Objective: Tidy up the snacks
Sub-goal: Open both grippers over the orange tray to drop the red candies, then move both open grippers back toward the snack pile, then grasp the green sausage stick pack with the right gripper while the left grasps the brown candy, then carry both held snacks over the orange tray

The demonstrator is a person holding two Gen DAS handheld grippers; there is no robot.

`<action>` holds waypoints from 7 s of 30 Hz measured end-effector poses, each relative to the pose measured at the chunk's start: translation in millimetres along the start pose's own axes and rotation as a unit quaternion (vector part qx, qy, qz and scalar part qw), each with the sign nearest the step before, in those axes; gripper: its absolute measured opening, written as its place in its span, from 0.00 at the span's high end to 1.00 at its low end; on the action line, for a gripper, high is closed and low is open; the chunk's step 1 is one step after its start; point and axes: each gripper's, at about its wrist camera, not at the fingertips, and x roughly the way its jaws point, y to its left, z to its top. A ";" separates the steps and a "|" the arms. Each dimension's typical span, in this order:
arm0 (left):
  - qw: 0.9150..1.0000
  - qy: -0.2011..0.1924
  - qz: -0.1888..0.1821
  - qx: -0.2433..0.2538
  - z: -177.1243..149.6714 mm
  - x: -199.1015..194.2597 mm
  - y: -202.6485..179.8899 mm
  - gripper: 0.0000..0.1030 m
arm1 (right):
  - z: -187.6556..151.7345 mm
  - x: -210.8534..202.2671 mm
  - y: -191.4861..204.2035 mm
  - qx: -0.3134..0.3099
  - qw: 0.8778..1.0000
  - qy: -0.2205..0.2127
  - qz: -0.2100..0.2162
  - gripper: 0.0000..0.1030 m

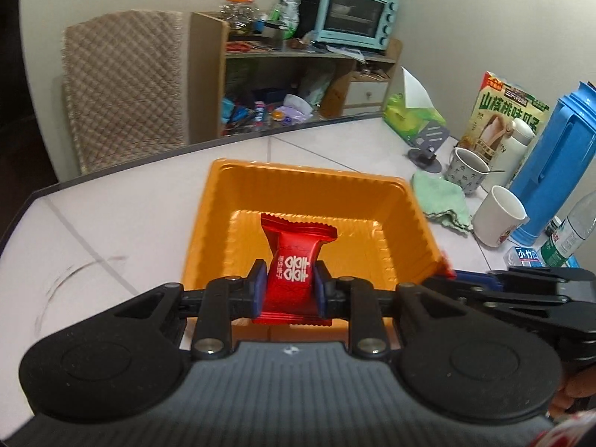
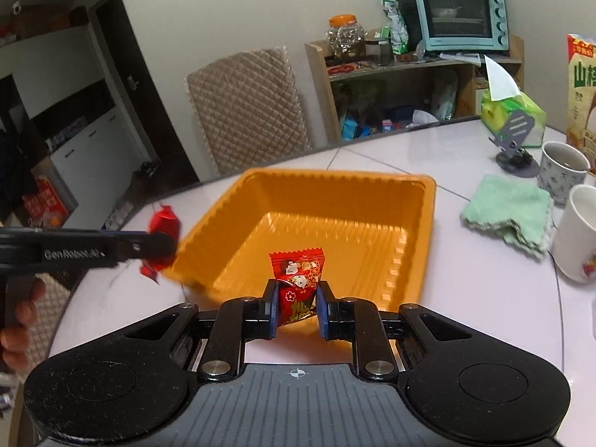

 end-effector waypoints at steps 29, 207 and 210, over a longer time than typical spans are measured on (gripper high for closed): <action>0.998 0.060 -0.011 0.005 20.9 79.7 -15.7 0.69 | 17.7 55.8 -37.8 0.056 0.998 0.030 -0.025 0.80; 0.987 0.120 -0.006 0.111 -167.3 -4.4 -55.0 0.79 | -150.6 -55.0 -13.0 -0.027 0.989 0.144 -0.019 0.71; 0.987 0.119 -0.007 0.104 -167.2 -6.1 -54.2 0.79 | -148.9 -57.4 -13.7 -0.025 0.990 0.140 -0.021 0.71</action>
